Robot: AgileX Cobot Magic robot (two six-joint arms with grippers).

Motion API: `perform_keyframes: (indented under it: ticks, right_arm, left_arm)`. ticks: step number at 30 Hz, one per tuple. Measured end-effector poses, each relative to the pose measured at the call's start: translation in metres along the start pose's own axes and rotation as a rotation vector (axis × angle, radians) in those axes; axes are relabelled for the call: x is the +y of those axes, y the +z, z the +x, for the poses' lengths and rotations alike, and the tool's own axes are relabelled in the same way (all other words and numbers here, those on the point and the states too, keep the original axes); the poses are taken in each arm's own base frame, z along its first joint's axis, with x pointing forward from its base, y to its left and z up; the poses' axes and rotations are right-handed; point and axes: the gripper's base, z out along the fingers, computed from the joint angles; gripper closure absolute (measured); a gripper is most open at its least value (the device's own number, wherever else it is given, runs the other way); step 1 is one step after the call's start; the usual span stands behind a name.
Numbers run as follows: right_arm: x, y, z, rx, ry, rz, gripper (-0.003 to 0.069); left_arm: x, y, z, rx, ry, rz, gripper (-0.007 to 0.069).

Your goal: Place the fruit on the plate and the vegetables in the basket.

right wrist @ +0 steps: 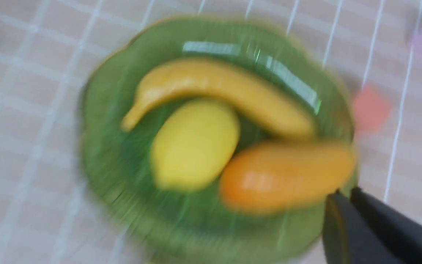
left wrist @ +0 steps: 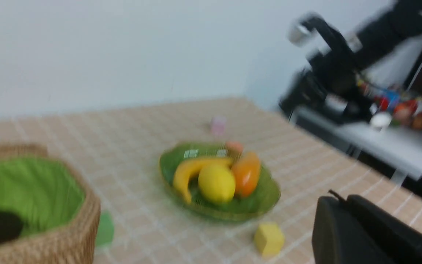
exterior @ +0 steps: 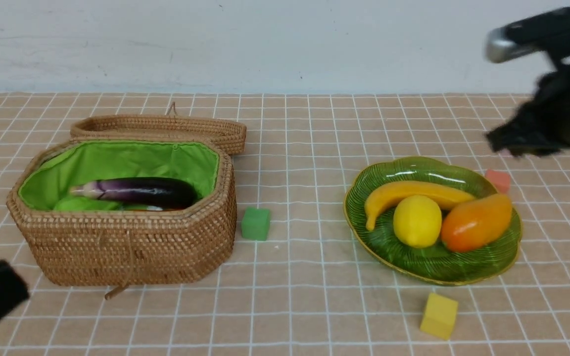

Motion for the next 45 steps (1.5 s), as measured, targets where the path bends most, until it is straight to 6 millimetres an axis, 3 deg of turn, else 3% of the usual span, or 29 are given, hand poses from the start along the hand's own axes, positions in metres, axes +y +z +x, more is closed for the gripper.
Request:
perform_keyframes:
  ticks: [2,4,5,7,8,9,10,14,20,25,31,34,37,39,43,45]
  right_arm:
    - [0.008,-0.031,0.033,-0.006,0.065,-0.038,0.0666]
    - [0.018,-0.060,0.079,-0.027,0.142,-0.084,0.0666]
    - [0.019,-0.063,0.083,-0.030,0.151,-0.087,0.0666]
    - [0.025,-0.078,0.114,-0.059,0.193,-0.106,0.0664]
    - [0.030,-0.094,0.150,-0.104,0.241,-0.118,0.0659]
    - [0.031,-0.097,0.156,-0.116,0.245,-0.118,0.0659]
    - [0.033,-0.105,0.176,-0.140,0.275,-0.118,0.0657]
    - [0.035,-0.121,0.208,-0.216,0.315,-0.108,0.0656]
    - [0.036,-0.134,0.225,-0.433,0.330,-0.115,0.0645]
    - [0.036,-0.131,0.242,-0.520,0.316,-0.108,0.0622]
    - [0.035,-0.128,0.249,-0.533,0.300,-0.087,0.0613]
    - [0.031,-0.121,0.247,-0.587,0.276,-0.039,0.0652]
    - [0.027,-0.105,0.248,-0.692,0.271,0.015,0.0667]
    - [0.024,-0.079,0.258,-0.715,0.285,0.082,0.0667]
    - [0.020,-0.032,0.289,-0.650,0.335,0.155,0.0667]
    - [0.020,-0.023,0.294,-0.623,0.337,0.163,0.0667]
  left_arm:
    - [0.002,-0.007,0.008,-0.031,0.009,0.010,0.0603]
    - [0.006,-0.009,0.026,-0.028,0.024,0.012,0.0603]
    - [0.007,-0.009,0.029,-0.027,0.028,0.013,0.0603]
    - [0.008,-0.007,0.039,-0.026,0.045,0.020,0.0603]
    - [0.009,-0.003,0.050,-0.033,0.073,0.037,0.0603]
    - [0.009,-0.003,0.051,-0.039,0.078,0.042,0.0603]
    - [0.009,-0.001,0.058,-0.049,0.094,0.058,0.0601]
    - [0.010,0.002,0.071,-0.036,0.106,0.070,0.0599]
    - [0.015,0.004,0.087,0.038,0.114,0.042,0.0596]
    - [0.019,0.004,0.094,0.103,0.117,0.002,0.0595]
    - [0.022,0.003,0.099,0.152,0.119,-0.027,0.0591]
    - [0.023,0.003,0.101,0.170,0.119,-0.038,0.0588]
    - [0.023,0.003,0.101,0.172,0.119,-0.040,0.0585]
    - [0.023,0.003,0.101,0.175,0.119,-0.042,0.0585]
    - [0.024,0.003,0.102,0.184,0.120,-0.047,0.0582]
    - [0.024,0.003,0.102,0.184,0.120,-0.047,0.0581]
